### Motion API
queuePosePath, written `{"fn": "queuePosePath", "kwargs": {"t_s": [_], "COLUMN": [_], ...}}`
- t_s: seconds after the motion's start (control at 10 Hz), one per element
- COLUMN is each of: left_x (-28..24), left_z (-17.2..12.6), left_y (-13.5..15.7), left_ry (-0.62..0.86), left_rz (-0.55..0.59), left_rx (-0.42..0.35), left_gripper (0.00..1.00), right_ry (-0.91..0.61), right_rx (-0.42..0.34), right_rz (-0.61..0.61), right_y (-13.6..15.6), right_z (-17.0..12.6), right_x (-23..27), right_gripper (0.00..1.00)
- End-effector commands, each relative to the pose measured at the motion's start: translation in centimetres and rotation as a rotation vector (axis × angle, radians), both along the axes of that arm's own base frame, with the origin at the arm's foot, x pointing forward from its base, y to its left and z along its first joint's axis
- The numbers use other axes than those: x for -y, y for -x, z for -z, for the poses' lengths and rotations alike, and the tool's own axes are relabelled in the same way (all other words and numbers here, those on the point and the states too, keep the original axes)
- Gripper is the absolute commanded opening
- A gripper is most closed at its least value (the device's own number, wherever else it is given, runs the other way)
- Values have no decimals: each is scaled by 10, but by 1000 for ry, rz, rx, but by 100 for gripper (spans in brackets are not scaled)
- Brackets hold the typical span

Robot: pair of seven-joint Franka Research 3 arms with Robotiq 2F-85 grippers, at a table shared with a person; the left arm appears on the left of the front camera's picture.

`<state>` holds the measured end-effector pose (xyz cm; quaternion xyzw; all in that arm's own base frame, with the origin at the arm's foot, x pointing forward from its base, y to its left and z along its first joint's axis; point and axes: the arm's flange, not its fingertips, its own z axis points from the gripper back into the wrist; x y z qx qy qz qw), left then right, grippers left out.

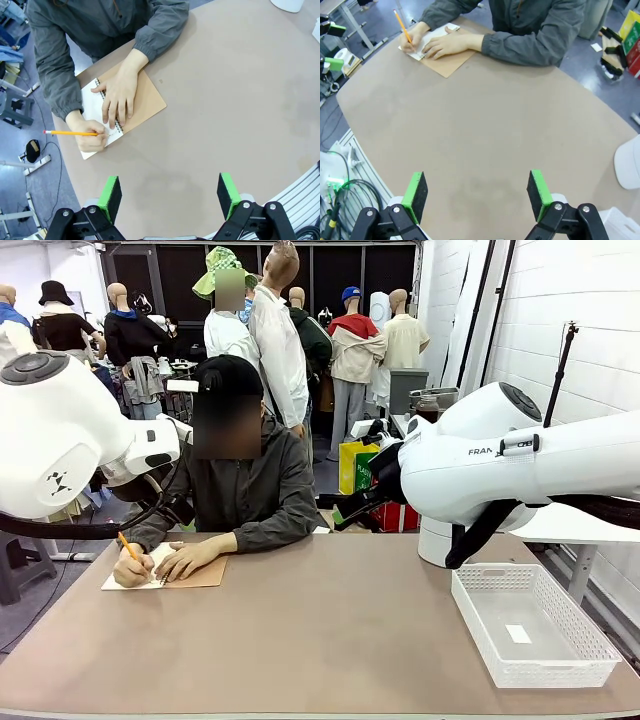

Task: Sort the paper based on its condition.
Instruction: If a person hands you a paper, place it in the Organizing basket , and if it's crumpled, put it in the Trash can.

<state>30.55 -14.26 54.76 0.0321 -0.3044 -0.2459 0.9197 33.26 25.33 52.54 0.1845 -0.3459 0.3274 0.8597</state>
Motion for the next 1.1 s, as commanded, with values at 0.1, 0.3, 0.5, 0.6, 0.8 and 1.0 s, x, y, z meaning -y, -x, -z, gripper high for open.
{"fn": "queuePosePath", "kwargs": {"t_s": [0.1, 0.3, 0.5, 0.6, 0.8, 1.0], "left_x": [-2, -2, -2, -2, -2, -2], "left_z": [0, 0, 0, 0, 0, 0], "left_y": [-1, -1, -1, -1, -1, -1], "left_ry": [-5, -5, -5, -5, -5, -5], "left_rz": [10, 10, 10, 10, 10, 10], "left_rx": [-5, -5, -5, -5, -5, -5], "left_gripper": [100, 100, 100, 100, 100, 100], "right_ry": [3, 3, 3, 3, 3, 3], "right_rx": [-14, -14, -14, -14, -14, -14], "right_rz": [2, 2, 2, 2, 2, 2], "right_y": [-1, -1, -1, -1, -1, -1], "right_z": [-1, -1, -1, -1, -1, -1], "right_x": [0, 0, 0, 0, 0, 0], "right_gripper": [100, 100, 100, 100, 100, 100]}}
